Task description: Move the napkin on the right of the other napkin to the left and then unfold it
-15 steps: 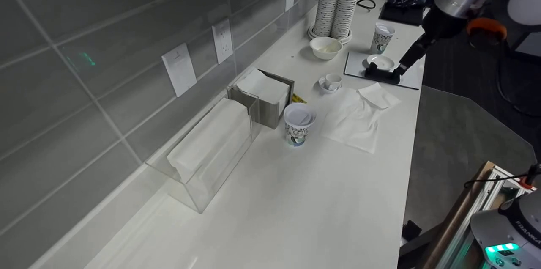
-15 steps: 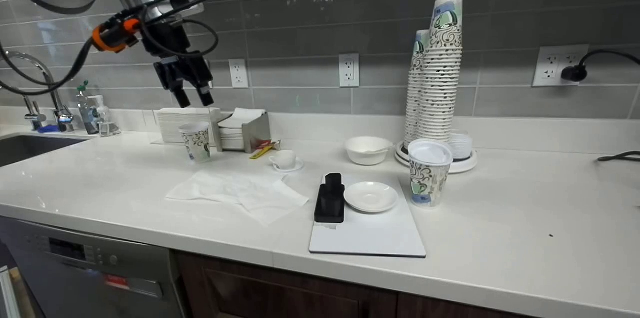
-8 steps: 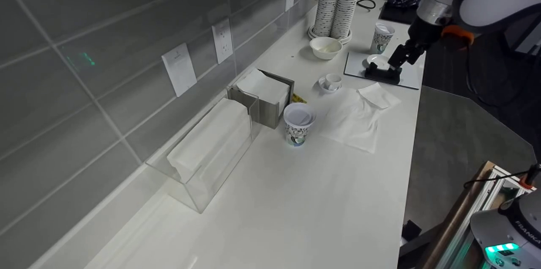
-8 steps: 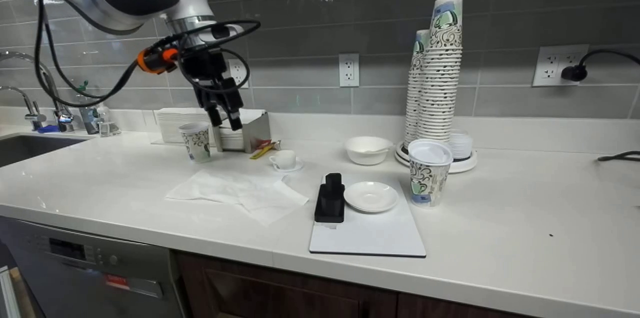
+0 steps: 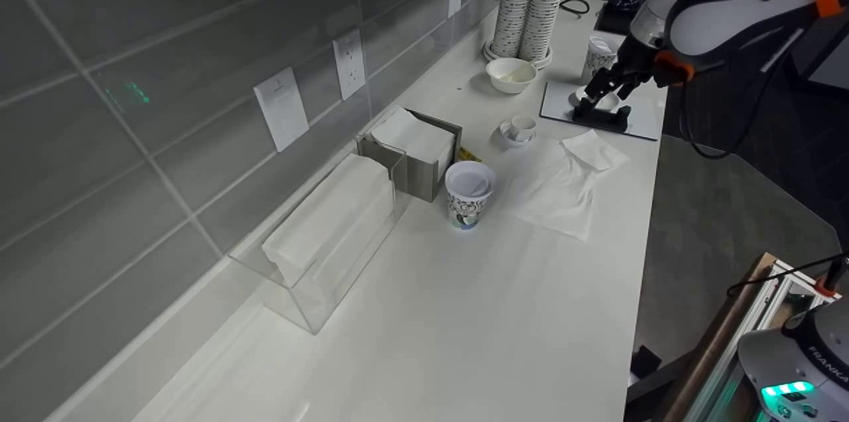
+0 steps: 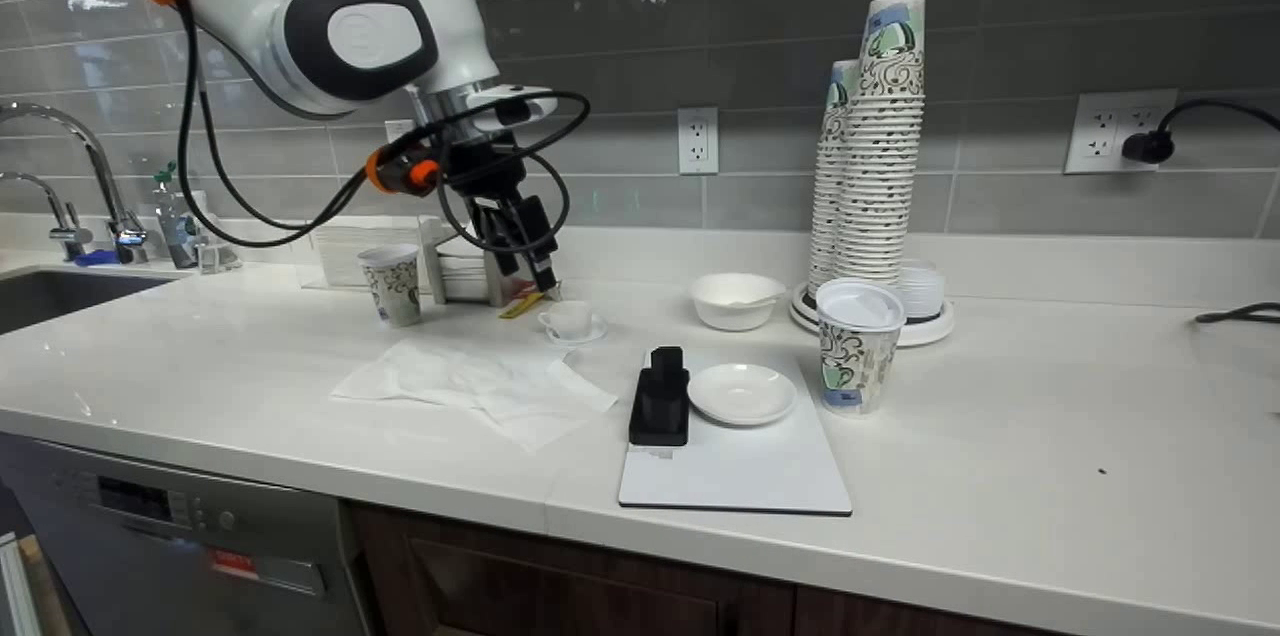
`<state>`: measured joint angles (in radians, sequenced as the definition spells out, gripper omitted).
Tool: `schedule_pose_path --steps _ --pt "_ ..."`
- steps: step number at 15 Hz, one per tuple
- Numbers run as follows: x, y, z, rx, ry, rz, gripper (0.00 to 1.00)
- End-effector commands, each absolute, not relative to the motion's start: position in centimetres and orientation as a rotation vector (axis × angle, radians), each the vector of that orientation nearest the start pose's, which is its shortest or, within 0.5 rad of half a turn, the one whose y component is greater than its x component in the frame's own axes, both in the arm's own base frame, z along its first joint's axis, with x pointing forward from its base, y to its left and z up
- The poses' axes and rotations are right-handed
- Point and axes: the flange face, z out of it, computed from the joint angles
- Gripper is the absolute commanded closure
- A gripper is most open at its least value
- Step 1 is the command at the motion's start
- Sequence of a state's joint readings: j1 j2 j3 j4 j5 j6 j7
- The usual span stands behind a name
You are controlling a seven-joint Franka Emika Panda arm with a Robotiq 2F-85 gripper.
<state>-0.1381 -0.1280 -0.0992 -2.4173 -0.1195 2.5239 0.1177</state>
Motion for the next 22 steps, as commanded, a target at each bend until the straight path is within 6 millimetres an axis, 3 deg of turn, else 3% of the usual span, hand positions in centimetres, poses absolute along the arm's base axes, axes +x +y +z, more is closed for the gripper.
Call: schedule_pose_path --steps 1,4,12,14,15,17,18,19,20,22 --pt "48.3 -11.6 38.3 -3.173 0.427 -0.368 0.00" --pt "48.5 -11.7 38.5 -3.172 0.431 -0.378 0.00" --pt "50.5 -11.4 31.9 -3.183 0.367 -0.287 0.00" --pt "51.0 -11.4 30.7 -3.158 0.383 -0.308 0.07" --pt "51.3 -11.3 30.2 -3.143 0.396 -0.320 0.19" --pt "51.8 -11.1 29.2 -3.127 0.417 -0.334 0.24" --pt "51.9 -11.1 28.9 -3.122 0.425 -0.333 0.32" --pt "52.1 -11.1 28.6 -3.118 0.435 -0.340 0.35" --pt "52.4 -11.1 28.4 -3.113 0.440 -0.342 0.45" --pt "52.7 -11.1 27.8 -3.107 0.450 -0.343 0.43"
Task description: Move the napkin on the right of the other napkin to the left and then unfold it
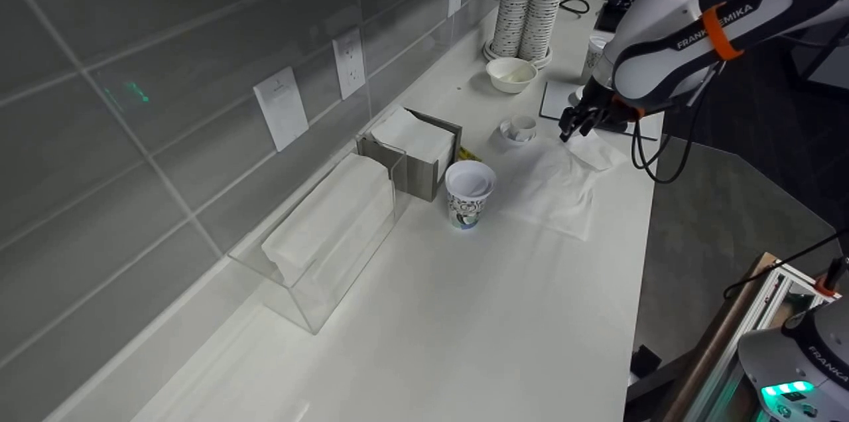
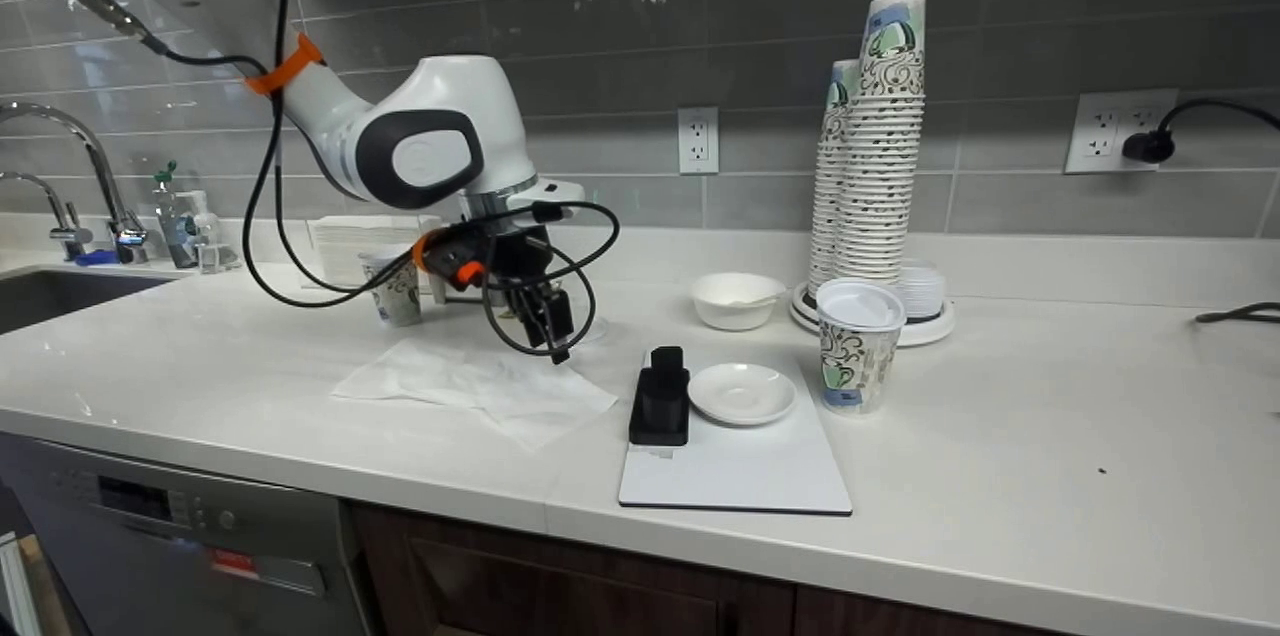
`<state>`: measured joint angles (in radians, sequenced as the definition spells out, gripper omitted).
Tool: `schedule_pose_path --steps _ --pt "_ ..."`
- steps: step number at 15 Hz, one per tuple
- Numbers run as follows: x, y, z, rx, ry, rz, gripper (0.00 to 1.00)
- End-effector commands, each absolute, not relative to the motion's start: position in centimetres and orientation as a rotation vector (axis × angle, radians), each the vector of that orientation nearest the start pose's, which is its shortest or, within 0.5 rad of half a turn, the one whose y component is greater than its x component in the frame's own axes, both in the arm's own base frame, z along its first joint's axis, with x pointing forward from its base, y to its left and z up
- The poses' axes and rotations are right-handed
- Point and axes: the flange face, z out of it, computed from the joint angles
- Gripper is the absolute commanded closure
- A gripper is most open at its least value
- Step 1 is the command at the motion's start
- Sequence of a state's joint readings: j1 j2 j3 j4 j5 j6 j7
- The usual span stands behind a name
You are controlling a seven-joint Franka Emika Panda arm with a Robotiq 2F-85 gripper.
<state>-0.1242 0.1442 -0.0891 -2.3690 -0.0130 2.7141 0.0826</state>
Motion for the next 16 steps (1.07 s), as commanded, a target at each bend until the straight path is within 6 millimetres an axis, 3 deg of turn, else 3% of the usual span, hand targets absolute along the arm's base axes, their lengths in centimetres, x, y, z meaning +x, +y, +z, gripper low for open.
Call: schedule_pose_path --steps 1,3,4,6,7,9,10,11,13,16 --pt "52.9 -11.0 27.4 -3.098 0.455 -0.336 0.50" --pt "53.2 -11.0 26.9 -3.096 0.461 -0.329 0.56" --pt "53.2 -11.0 26.7 -3.093 0.465 -0.321 0.67" --pt "53.3 -11.0 26.5 -3.090 0.473 -0.313 0.68" --pt "53.4 -11.1 26.4 -3.090 0.477 -0.309 0.79" --pt "53.5 -11.3 26.5 -3.088 0.490 -0.314 0.79" --pt "53.5 -11.3 26.5 -3.087 0.495 -0.313 0.84" --pt "53.5 -11.3 26.6 -3.089 0.497 -0.318 0.80" --pt "53.5 -11.3 26.7 -3.089 0.498 -0.317 0.82" --pt "53.5 -11.4 26.7 -3.090 0.501 -0.312 0.92"
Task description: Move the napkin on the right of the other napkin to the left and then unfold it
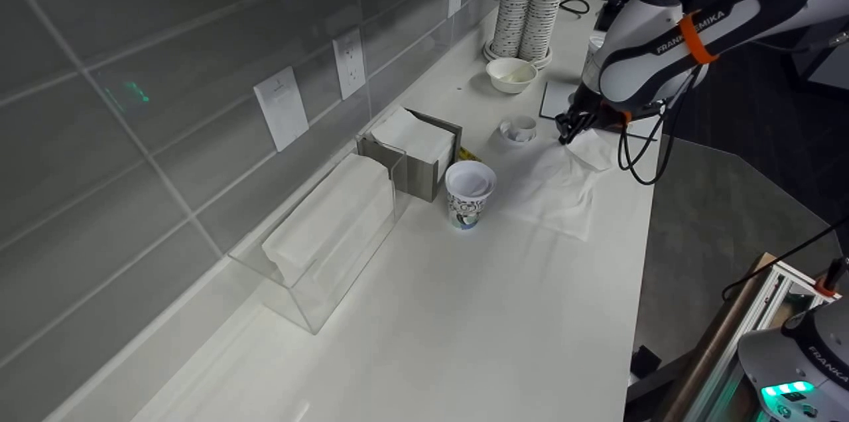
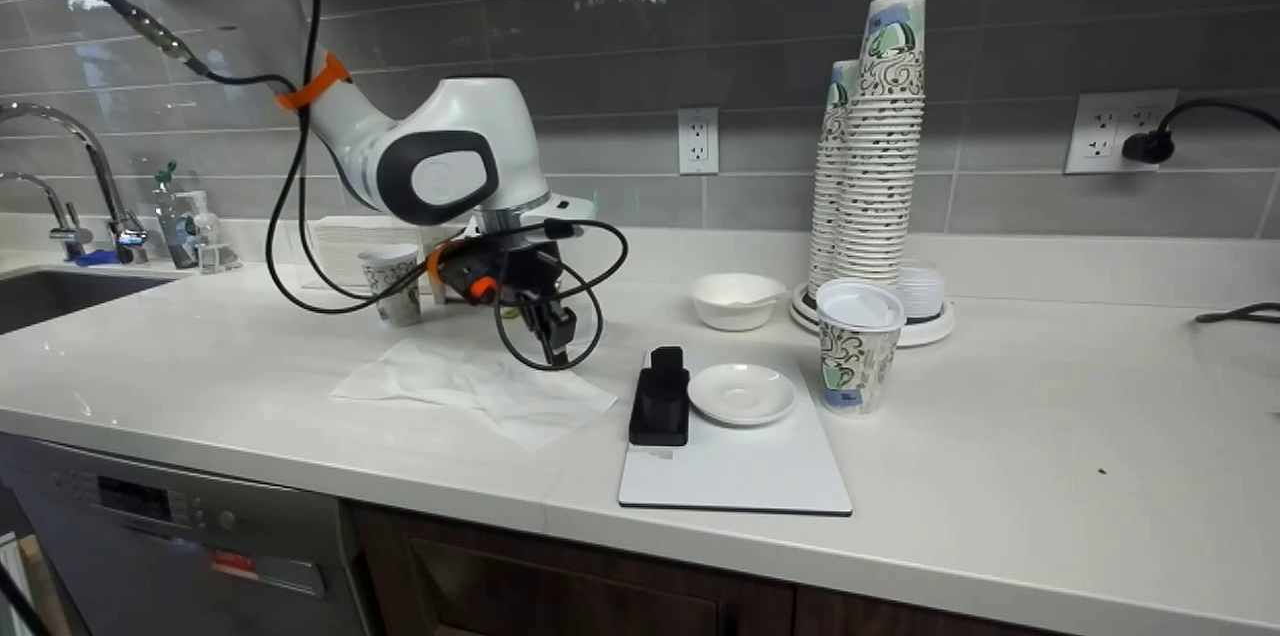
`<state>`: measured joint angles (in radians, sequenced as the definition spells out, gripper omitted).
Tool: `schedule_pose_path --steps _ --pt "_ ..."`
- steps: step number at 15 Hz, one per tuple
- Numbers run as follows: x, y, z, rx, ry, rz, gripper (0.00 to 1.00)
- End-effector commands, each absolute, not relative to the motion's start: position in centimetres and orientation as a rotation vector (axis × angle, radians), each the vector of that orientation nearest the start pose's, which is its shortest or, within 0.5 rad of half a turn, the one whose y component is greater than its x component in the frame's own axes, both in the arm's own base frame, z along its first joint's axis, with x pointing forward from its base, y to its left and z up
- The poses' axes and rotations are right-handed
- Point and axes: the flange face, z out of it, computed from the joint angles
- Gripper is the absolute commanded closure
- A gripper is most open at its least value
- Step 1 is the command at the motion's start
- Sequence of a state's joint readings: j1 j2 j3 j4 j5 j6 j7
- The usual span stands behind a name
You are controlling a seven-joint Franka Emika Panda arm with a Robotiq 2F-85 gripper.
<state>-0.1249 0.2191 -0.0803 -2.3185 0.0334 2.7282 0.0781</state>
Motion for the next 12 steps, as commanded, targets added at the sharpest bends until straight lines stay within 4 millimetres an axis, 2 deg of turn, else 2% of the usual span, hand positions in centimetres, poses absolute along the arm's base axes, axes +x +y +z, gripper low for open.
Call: schedule_pose_path --steps 1,3,4,8,12 --pt "53.5 -11.5 26.7 -3.091 0.502 -0.313 0.92" --pt "53.5 -11.5 26.7 -3.092 0.502 -0.314 0.99" --pt "53.4 -11.5 26.8 -3.092 0.501 -0.314 0.96" --pt "53.3 -11.4 26.9 -3.096 0.495 -0.320 0.99" --pt "52.2 -10.5 28.2 -3.096 0.451 -0.331 1.00"
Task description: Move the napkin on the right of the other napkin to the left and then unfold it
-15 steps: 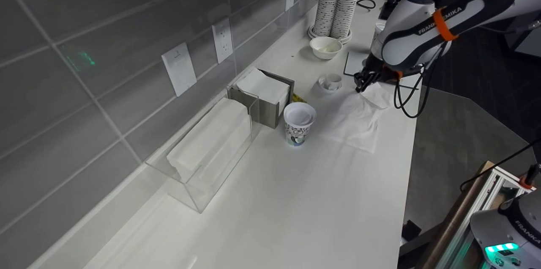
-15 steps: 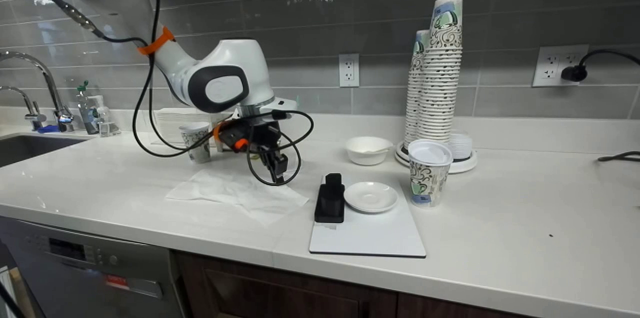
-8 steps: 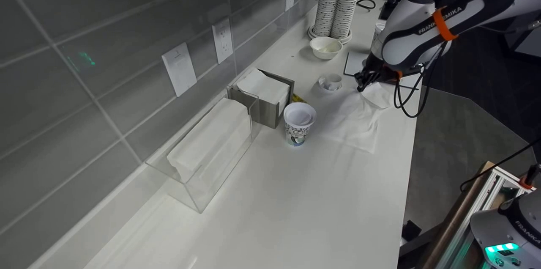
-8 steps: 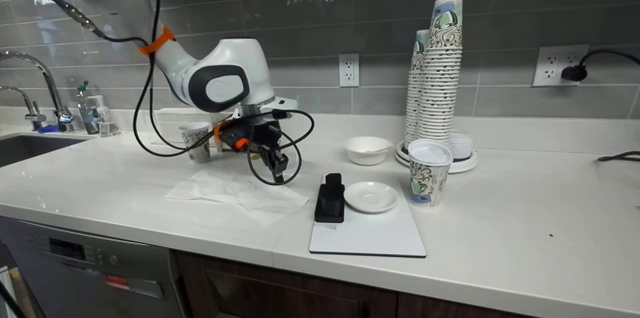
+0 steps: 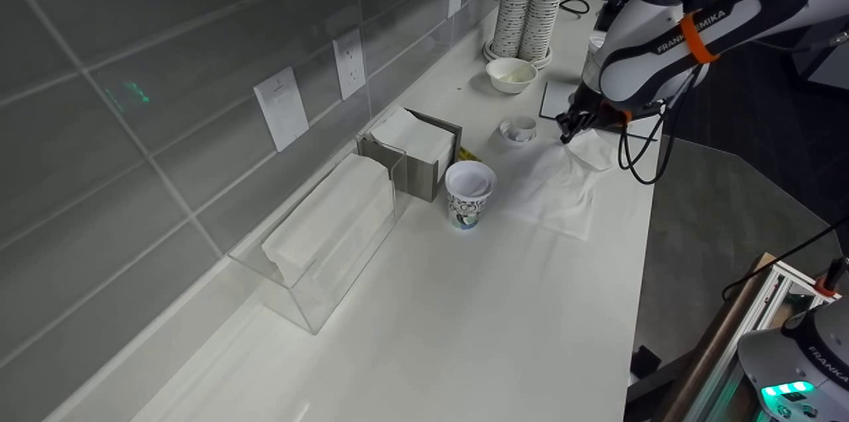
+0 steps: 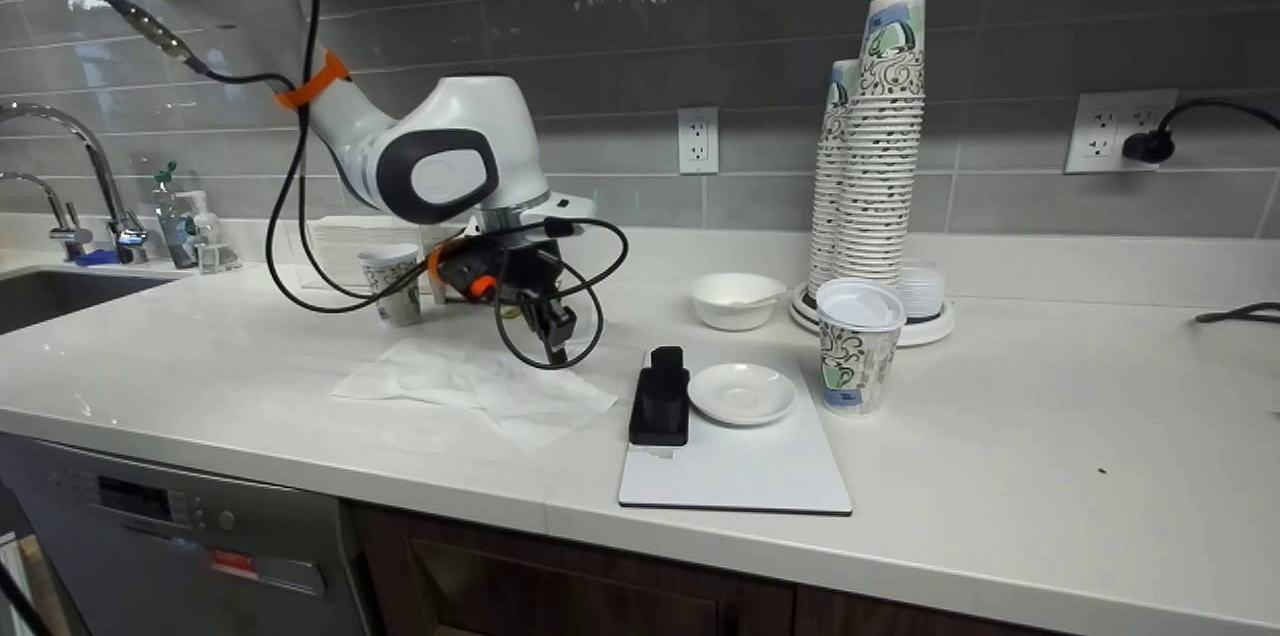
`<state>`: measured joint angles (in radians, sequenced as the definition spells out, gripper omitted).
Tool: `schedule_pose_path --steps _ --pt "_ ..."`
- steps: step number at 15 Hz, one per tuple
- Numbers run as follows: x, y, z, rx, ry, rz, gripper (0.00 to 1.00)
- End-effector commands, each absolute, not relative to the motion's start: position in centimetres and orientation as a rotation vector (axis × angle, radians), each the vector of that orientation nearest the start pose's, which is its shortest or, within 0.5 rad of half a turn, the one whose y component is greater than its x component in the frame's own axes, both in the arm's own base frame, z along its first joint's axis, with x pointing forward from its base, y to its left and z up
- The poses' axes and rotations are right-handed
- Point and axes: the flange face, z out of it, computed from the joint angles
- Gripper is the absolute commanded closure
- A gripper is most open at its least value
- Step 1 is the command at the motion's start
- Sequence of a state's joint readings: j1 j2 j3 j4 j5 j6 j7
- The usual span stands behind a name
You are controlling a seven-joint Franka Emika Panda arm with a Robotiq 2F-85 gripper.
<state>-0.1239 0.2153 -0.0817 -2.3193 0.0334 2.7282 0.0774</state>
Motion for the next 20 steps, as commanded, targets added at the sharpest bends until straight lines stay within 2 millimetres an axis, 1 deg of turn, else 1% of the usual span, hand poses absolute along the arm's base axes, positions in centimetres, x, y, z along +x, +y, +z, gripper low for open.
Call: schedule_pose_path --steps 1,6,8,11,15,17,20 --pt "51.7 -10.2 28.8 -3.095 0.431 -0.329 1.00" --pt "49.6 -8.7 31.3 -3.064 0.301 -0.298 1.00" --pt "48.8 -8.2 32.0 -3.034 0.242 -0.254 1.00" --pt "47.6 -7.6 32.8 -2.998 0.149 -0.184 1.00" --pt "46.6 -6.5 33.2 -2.944 0.042 -0.103 1.00" --pt "46.0 -5.6 33.4 -2.933 0.011 -0.068 1.00" --pt "44.8 -3.7 34.2 -2.898 -0.061 -0.047 1.00"
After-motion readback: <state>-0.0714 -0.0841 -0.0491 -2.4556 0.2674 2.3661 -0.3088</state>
